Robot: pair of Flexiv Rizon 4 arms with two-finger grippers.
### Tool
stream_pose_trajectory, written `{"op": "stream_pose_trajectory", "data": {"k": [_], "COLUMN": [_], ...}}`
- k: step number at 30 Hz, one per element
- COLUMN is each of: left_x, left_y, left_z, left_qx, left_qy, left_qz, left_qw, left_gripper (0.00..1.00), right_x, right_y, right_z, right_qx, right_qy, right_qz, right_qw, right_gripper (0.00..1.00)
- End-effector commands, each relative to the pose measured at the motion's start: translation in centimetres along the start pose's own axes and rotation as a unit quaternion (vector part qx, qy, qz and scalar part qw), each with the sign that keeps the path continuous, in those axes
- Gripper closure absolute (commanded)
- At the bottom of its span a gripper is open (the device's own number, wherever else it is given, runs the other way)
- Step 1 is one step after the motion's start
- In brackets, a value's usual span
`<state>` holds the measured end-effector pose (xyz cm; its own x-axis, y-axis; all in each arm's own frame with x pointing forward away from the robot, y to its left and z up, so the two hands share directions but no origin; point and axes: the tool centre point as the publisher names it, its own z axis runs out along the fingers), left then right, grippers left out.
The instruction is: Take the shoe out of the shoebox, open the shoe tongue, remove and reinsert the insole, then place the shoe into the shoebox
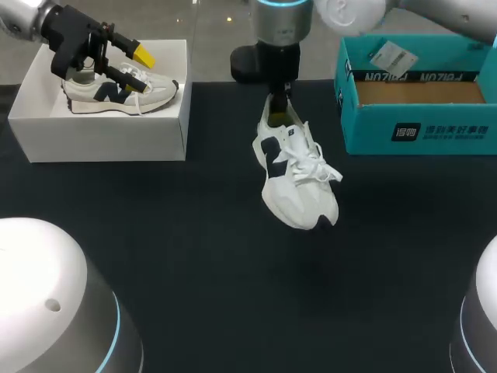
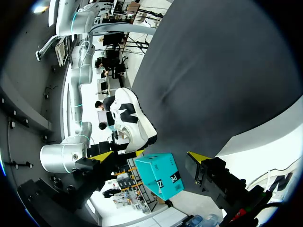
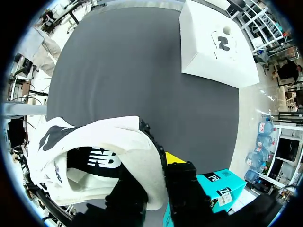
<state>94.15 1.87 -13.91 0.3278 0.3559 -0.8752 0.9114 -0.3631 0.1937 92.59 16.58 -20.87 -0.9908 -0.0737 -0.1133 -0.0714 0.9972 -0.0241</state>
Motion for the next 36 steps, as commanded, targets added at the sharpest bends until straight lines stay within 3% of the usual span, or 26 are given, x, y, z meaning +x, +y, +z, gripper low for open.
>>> {"op": "stream_pose_trajectory", "data": {"k": [1, 9, 28, 36], "left_x": [0.0, 0.0, 0.0, 0.0], "left_y": [0.1, 0.1, 0.1, 0.1], "left_z": [-0.1, -0.1, -0.1, -0.1], "left_qx": [0.002, 0.002, 0.002, 0.002], "left_qy": [0.001, 0.001, 0.001, 0.001], "left_qz": [0.001, 0.001, 0.001, 0.001], "left_qw": [1.0, 1.0, 1.0, 1.0], "left_gripper": [0.0, 0.0, 0.0, 0.0], "right_x": [-0.2, -0.7, -0.7, 0.6], "right_y": [-1.4, -3.3, -3.3, -11.1], "right_z": [-5.4, -7.0, -7.0, -7.1], "right_qx": [0.005, 0.017, 0.017, 0.016], "right_qy": [-0.004, -0.015, -0.015, -0.038], "right_qz": [0.001, -0.008, -0.008, -0.016], "right_qw": [1.0, 1.0, 1.0, 0.999], "right_gripper": [1.0, 1.0, 1.0, 1.0]}}
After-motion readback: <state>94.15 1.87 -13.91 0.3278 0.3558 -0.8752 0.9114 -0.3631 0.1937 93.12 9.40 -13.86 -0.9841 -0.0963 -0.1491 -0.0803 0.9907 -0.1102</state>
